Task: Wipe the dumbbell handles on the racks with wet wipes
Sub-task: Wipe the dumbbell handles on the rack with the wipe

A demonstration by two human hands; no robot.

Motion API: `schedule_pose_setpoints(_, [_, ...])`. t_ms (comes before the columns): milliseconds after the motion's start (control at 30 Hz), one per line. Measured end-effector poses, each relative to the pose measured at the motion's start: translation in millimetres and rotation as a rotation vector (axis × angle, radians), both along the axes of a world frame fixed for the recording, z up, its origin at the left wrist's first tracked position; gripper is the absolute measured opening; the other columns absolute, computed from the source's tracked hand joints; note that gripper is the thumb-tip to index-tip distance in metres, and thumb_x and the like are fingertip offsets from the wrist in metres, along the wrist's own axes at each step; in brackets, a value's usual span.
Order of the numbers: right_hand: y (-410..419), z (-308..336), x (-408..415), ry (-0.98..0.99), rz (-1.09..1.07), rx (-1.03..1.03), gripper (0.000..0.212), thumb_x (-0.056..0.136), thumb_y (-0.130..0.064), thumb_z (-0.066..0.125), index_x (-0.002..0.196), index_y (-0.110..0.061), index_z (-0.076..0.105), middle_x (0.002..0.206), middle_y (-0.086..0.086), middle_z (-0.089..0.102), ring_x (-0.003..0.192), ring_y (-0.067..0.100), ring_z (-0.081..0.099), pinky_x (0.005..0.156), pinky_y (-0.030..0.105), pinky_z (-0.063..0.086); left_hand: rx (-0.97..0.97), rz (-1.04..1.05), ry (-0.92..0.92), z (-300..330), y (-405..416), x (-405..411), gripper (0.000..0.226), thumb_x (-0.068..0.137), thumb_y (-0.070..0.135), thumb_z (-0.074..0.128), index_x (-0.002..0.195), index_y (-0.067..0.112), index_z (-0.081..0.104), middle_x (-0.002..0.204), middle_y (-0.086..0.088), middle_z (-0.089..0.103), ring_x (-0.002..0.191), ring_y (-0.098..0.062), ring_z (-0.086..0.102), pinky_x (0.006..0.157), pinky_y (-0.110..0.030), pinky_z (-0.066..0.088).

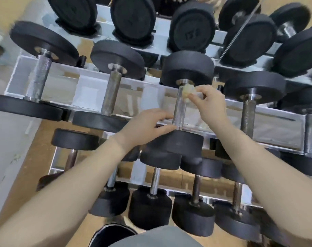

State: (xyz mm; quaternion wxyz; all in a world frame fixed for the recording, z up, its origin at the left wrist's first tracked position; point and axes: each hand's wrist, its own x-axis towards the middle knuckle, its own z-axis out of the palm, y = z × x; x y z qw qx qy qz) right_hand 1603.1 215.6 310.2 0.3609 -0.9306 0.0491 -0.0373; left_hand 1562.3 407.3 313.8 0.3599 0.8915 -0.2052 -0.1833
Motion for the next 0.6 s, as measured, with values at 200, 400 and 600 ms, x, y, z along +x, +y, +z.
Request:
schedule_pose_setpoints(200, [-7.3, -8.5, 20.4, -0.112, 0.356, -0.132, 0.024, 0.089, -0.011, 0.045, 0.105, -0.007, 0.062, 0.093, 0.006, 0.056, 0.083, 0.022, 0.051, 0.071, 0.025, 0.027, -0.028, 0.117, 0.137, -6.9, -16.1, -6.3, 0.040, 0.076, 0.039, 0.070, 0.111, 0.019, 0.067, 0.102, 0.012, 0.064, 0.093, -0.003, 0.057, 0.079, -0.009, 0.041])
schedule_pose_setpoints(400, [-5.9, -17.1, 37.3, 0.027, 0.374, -0.187, 0.011, 0.085, -0.032, 0.044, 0.082, -0.023, 0.050, 0.075, -0.008, 0.042, 0.067, 0.012, 0.036, 0.061, 0.024, 0.033, -0.048, 0.191, 0.265, -7.5, -17.4, -0.9, 0.034, 0.072, 0.035, 0.075, 0.103, 0.025, 0.068, 0.089, 0.015, 0.064, 0.082, 0.001, 0.059, 0.077, -0.007, 0.042])
schedule_pose_setpoints(600, [-23.1, -20.7, -3.5, -0.033, 0.785, -0.300, 0.024, 0.087, -0.005, 0.048, 0.097, -0.002, 0.070, 0.093, 0.017, 0.061, 0.081, 0.031, 0.061, 0.070, 0.028, 0.044, -0.032, 0.142, 0.283, -7.2, -14.0, 4.7, 0.028, 0.069, 0.041, 0.075, 0.094, 0.042, 0.064, 0.089, 0.017, 0.065, 0.090, -0.003, 0.061, 0.089, -0.025, 0.048])
